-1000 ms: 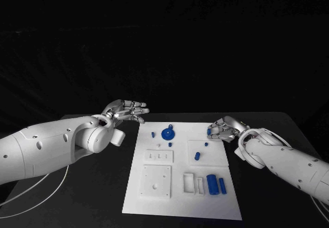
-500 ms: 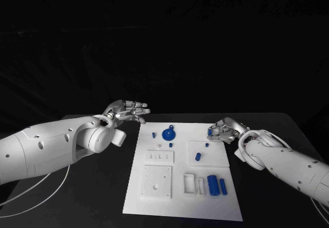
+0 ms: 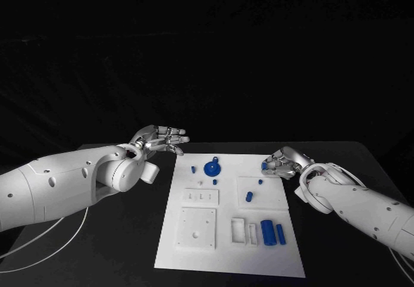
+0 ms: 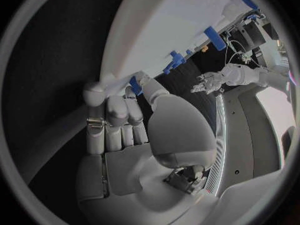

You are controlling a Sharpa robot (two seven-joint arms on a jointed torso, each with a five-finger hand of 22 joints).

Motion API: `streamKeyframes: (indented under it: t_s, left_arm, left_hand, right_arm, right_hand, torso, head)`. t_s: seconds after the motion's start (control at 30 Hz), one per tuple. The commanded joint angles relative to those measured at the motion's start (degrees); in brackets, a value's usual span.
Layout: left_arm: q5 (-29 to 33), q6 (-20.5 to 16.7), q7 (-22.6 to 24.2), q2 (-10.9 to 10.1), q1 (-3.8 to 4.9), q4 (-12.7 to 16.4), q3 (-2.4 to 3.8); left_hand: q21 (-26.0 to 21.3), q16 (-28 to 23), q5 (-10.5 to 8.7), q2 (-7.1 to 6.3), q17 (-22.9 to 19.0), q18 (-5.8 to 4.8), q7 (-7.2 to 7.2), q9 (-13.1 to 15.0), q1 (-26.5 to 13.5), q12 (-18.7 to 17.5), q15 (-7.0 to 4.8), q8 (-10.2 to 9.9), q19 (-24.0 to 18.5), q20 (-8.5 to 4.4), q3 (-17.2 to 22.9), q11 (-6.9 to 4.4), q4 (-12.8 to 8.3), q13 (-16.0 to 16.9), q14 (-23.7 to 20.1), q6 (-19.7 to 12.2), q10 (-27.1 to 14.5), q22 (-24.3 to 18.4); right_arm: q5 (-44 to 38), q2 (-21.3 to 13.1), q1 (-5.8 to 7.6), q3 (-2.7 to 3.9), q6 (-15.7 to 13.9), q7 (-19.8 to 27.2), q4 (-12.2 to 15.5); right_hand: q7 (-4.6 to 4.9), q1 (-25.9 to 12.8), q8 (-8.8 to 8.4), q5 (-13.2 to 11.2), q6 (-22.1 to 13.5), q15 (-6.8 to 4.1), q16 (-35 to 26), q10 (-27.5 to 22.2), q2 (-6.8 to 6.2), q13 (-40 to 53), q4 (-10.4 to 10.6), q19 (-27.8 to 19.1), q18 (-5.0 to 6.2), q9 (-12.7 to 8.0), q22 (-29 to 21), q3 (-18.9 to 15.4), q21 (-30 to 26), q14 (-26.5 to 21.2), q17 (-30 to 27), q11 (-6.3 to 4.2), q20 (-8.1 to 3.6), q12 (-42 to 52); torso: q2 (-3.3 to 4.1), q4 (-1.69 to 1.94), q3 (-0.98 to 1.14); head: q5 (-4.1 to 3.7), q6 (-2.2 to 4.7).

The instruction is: Assemble the parts on the task board

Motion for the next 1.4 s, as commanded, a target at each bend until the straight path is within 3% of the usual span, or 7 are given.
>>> streamKeyframes:
  t_s: [0.03, 0.53, 0.6, 0.77, 0.87, 1.13, 1.4]
  left_arm:
    - [-0.2, 0.7, 0.5, 0.1, 0.02, 0.0, 0.05]
    - [-1.2, 0.4, -0.8, 0.2, 0.04, 0.1, 0.06]
    - [-1.8, 0.5, -1.8, 0.2, 0.1, 0.2, 0.08]
    - [-4.7, 2.7, -6.8, 0.7, 1.05, 0.2, 0.19]
    - [-7.0, 5.6, -11.1, 1.4, 1.99, 0.2, 0.23]
    - [-11.2, 7.9, -19.7, 3.7, 3.37, 0.1, 0.26]
    - [-13.5, 8.3, -28.9, 6.5, 3.65, 0.0, 0.25]
  left_hand:
    - [0.0, -0.1, 0.29, 0.52, 0.0, 0.65, -0.11, -0.1, 0.1, 0.2, 0.11, 0.0, -0.3, -0.17, 0.1, 0.1, -0.4, 0.1, 0.0, -0.1, -0.3, 0.1]
    - [0.4, 0.7, 0.25, 1.33, 0.4, 0.58, -0.6, 0.1, -0.7, 0.3, -0.32, 0.1, 0.0, -0.52, -0.5, -0.72, -0.6, 0.1, 0.5, 3.4, 3.6, 0.3]
    - [1.3, 2.3, 0.21, 2.13, 1.2, 0.57, -1.82, 0.7, -1.8, 1.1, -1.35, 1.0, 1.1, -1.21, -0.7, -2.3, 0.0, 0.1, 2.1, 11.9, 8.8, 0.8]
    - [6.7, 12.0, -0.42, 3.47, 7.0, -0.43, -5.64, 1.6, -4.5, 1.9, -5.3, 1.7, 6.2, -5.01, -1.0, -7.16, 1.7, 0.6, 8.0, 20.9, 22.9, 3.8]
    - [10.1, 17.2, -0.63, 3.67, 10.8, -1.37, -6.56, 1.6, -6.0, 1.4, -6.55, 0.7, 6.8, -6.73, -1.8, -8.42, 2.5, 0.9, 8.1, 23.2, 27.8, 6.2]
    - [17.7, 23.5, -0.6, 4.48, 16.6, -1.3, -7.03, 1.1, -7.5, 9.3, -8.31, 0.6, 6.5, -8.72, -3.5, -9.98, 3.0, 4.9, 10.1, 23.6, 29.2, 11.9]
    - [20.4, 25.6, -1.32, 2.96, 19.0, -0.89, -6.73, 0.9, -10.8, 14.6, -8.85, 0.6, 6.9, -9.28, -5.4, -10.43, 5.2, 7.3, 11.7, 22.1, 29.2, 13.9]
  right_arm:
    - [0.0, 0.1, -0.07, -0.01, -3.0, 1.1, 0.0]
    - [0.4, -0.9, 0.02, 0.01, -5.8, -1.3, 3.7]
    - [0.0, -1.2, 0.4, 0.01, -5.3, -2.7, 5.0]
    - [-2.1, -1.2, 1.98, 0.01, -1.9, -7.7, 8.3]
    - [-3.7, -0.9, 2.71, 0.01, -0.1, -10.6, 10.1]
    - [-6.0, 0.8, 3.4, -0.01, 1.9, -15.3, 13.2]
    - [-7.4, 3.1, 3.51, -0.14, 2.5, -18.4, 15.0]
  right_hand:
    - [-0.64, -0.3, 0.43, -0.6, 1.9, -0.57, -0.3, 0.1, 1.12, 0.0, -0.5, 2.5, -0.58, 2.0, 4.2, 1.4, -0.2, 0.0, 0.0, -0.49, -0.44, -0.3]
    - [-0.97, -1.3, 0.38, 1.3, 2.0, -0.61, -0.4, 0.3, 0.18, 0.2, -0.8, 2.6, -0.5, 3.1, 4.2, 0.2, -0.1, 0.1, 0.3, -0.66, -0.48, -0.4]
    - [-1.08, -1.3, 0.38, 1.2, 2.0, -0.61, -0.4, 0.3, 0.26, 0.3, -0.5, 2.6, -0.48, 3.0, 4.2, -0.8, -0.1, 0.1, 0.3, -0.74, -0.48, -0.4]
    - [-1.23, -1.1, 0.37, 0.6, 2.1, -0.64, -0.3, 0.4, 0.19, 0.4, 0.2, 2.7, -0.54, 2.7, 4.2, -2.2, -0.1, 0.1, 0.5, -0.81, -0.5, -0.4]
    - [-1.33, -1.0, 0.37, 0.2, 2.2, -0.68, -0.2, 0.5, -0.13, 0.5, 0.8, 2.7, -0.62, 2.5, 4.2, -2.4, 0.1, 0.2, 0.6, -0.86, -0.54, -0.3]
    - [-1.38, -0.6, 0.37, 0.4, 2.3, -0.71, -0.2, 0.6, -0.71, 0.5, 1.9, 2.7, -0.75, 2.3, 4.2, -2.1, 0.2, 0.2, 0.7, -0.92, -0.6, -0.3]
    - [-1.44, -0.5, 0.38, 0.4, 2.3, -0.69, -0.3, 0.6, -1.01, 0.6, 2.6, 2.7, -0.77, 2.2, 4.2, -1.9, 0.1, 0.2, 0.7, -1.0, -0.58, -0.4]
  torso:
    - [0.03, 0.07, 0.04]
    - [-0.25, -0.09, 0.01]
    - [-0.38, -0.16, 0.0]
    - [-0.92, -0.35, 0.0]
    - [-1.3, -0.44, -0.08]
    - [-1.96, -0.42, -0.12]
    - [-2.18, -0.49, -0.27]
  head:
    - [0.06, -0.05]
    - [0.06, 0.33]
    - [-0.01, 0.5]
    - [0.11, 0.53]
    - [0.26, 0.51]
    - [0.84, 0.33]
    - [1.0, 0.46]
